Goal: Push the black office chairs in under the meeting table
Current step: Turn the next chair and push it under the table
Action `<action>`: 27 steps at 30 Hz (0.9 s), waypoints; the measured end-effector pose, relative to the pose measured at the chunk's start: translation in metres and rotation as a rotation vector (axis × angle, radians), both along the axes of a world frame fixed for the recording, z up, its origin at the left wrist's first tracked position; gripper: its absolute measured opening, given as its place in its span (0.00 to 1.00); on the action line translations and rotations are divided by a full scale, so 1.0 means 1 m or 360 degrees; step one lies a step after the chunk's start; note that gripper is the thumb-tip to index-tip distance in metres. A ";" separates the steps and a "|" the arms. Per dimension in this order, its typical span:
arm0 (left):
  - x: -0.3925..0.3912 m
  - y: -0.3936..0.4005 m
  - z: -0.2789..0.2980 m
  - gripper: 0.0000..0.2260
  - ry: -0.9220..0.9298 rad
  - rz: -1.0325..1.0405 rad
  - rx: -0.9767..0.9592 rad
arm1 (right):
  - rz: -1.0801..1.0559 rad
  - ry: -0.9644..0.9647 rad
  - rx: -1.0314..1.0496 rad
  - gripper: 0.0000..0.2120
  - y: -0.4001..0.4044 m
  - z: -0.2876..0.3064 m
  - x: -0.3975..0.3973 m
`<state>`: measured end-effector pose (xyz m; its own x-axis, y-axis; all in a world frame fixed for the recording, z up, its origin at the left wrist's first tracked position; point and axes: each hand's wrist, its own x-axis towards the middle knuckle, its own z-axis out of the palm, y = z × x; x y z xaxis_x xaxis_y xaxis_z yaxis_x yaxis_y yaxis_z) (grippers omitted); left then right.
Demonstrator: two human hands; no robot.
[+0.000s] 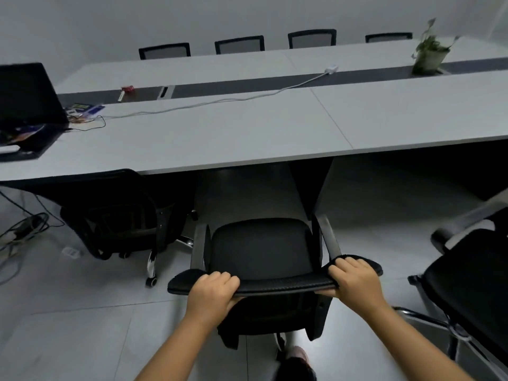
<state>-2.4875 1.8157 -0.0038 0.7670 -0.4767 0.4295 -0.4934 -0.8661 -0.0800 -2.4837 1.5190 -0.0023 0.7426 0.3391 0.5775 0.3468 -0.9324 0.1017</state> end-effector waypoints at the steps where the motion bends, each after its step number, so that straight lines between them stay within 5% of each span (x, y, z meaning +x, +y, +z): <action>1: 0.018 -0.003 0.002 0.16 0.0066 0.0029 0.0045 | 0.0018 0.0011 -0.0008 0.32 -0.001 0.001 0.023; 14: 0.209 0.019 0.009 0.34 0.0340 0.0088 0.0119 | 0.0089 0.0215 0.0035 0.32 0.023 -0.003 0.228; 27: 0.351 0.033 0.007 0.34 0.0207 -0.0226 0.0056 | -0.0068 0.0203 -0.0083 0.33 0.027 -0.007 0.321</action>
